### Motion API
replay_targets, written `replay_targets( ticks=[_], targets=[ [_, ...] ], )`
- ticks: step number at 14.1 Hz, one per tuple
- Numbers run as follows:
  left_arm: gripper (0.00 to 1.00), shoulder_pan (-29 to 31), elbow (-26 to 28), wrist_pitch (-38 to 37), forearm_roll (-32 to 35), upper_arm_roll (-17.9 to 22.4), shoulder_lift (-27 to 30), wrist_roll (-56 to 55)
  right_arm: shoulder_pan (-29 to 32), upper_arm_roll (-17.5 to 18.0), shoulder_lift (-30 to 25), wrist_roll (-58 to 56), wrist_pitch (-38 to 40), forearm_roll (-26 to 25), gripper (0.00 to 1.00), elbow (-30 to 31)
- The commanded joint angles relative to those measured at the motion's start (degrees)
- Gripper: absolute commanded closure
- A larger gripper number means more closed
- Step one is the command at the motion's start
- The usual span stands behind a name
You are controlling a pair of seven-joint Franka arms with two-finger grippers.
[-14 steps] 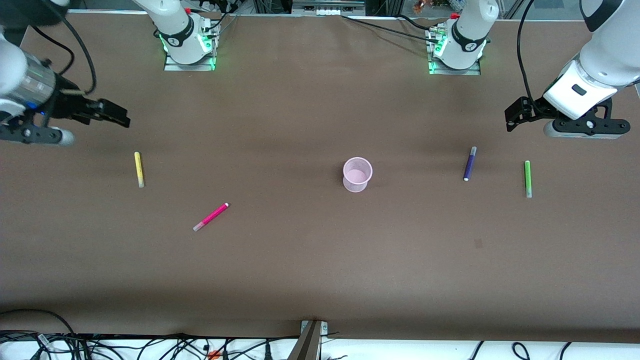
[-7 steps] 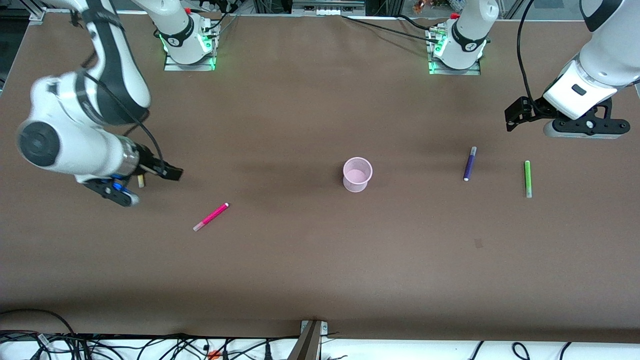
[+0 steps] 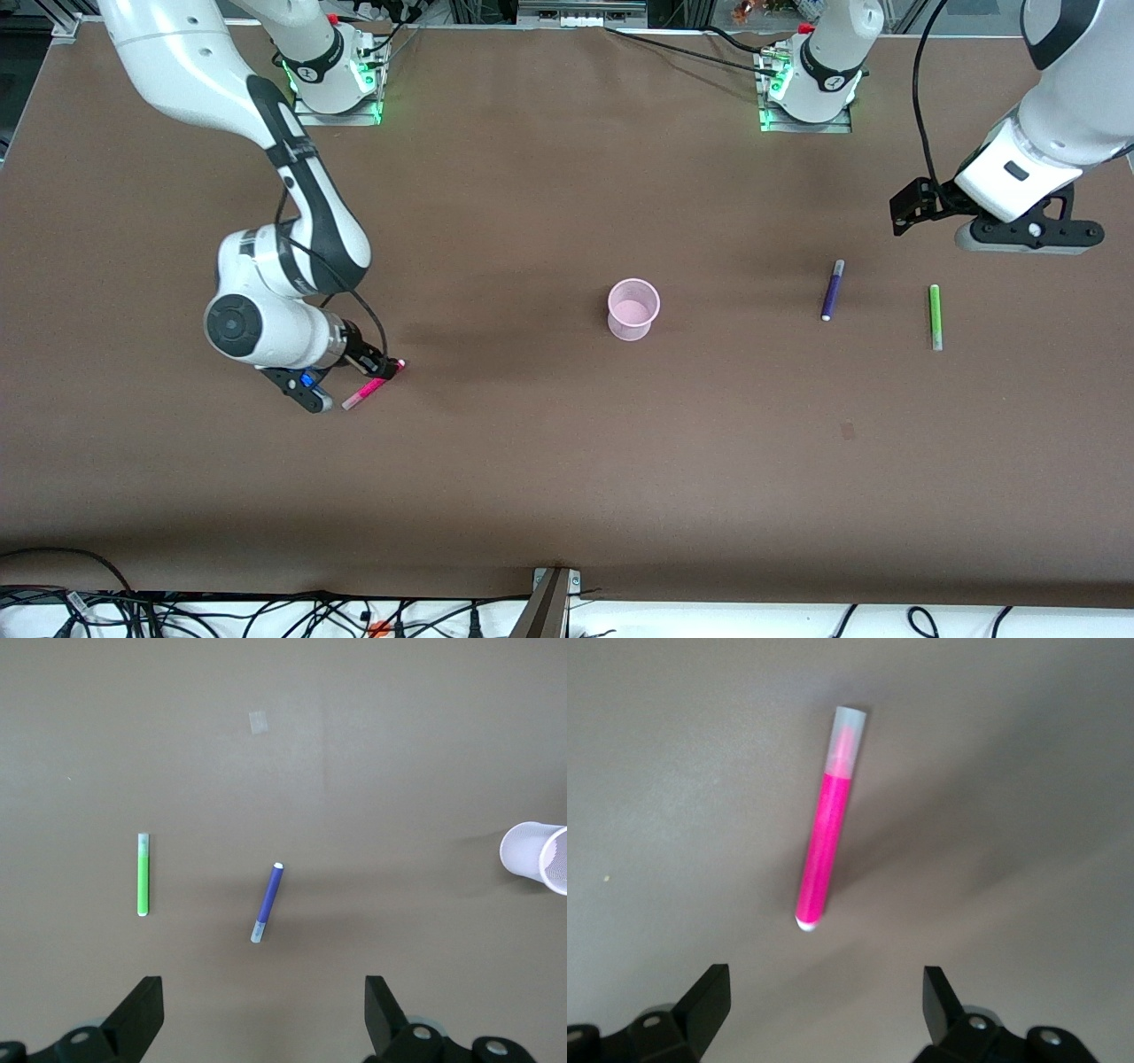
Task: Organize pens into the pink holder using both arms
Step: 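Grasp the pink marker with the right gripper while the left gripper reaches the blue marker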
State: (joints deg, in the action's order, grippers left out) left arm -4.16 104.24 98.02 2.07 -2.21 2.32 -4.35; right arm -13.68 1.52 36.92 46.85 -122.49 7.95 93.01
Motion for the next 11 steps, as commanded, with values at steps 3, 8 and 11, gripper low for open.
replay_targets(
  ticks=[3, 8, 11],
  targets=[
    [0.00, -0.33, -1.41, -0.99, 0.04, 0.28, -9.50, 0.13, -0.03, -0.20, 3.77, 0.52, -7.31, 0.58, 0.13, 0.32],
    [0.00, 0.55, -0.18, -0.37, 0.91, 0.37, -16.81, 0.48, -0.12, -0.11, 5.09, 0.26, -12.77, 0.66, 0.60, 2.09],
    [0.00, 0.20, 3.77, 7.24, 4.08, 0.36, -18.04, 3.46, -0.29, -0.11, 5.27, 0.08, -12.42, 0.67, 1.00, 2.09]
  ],
)
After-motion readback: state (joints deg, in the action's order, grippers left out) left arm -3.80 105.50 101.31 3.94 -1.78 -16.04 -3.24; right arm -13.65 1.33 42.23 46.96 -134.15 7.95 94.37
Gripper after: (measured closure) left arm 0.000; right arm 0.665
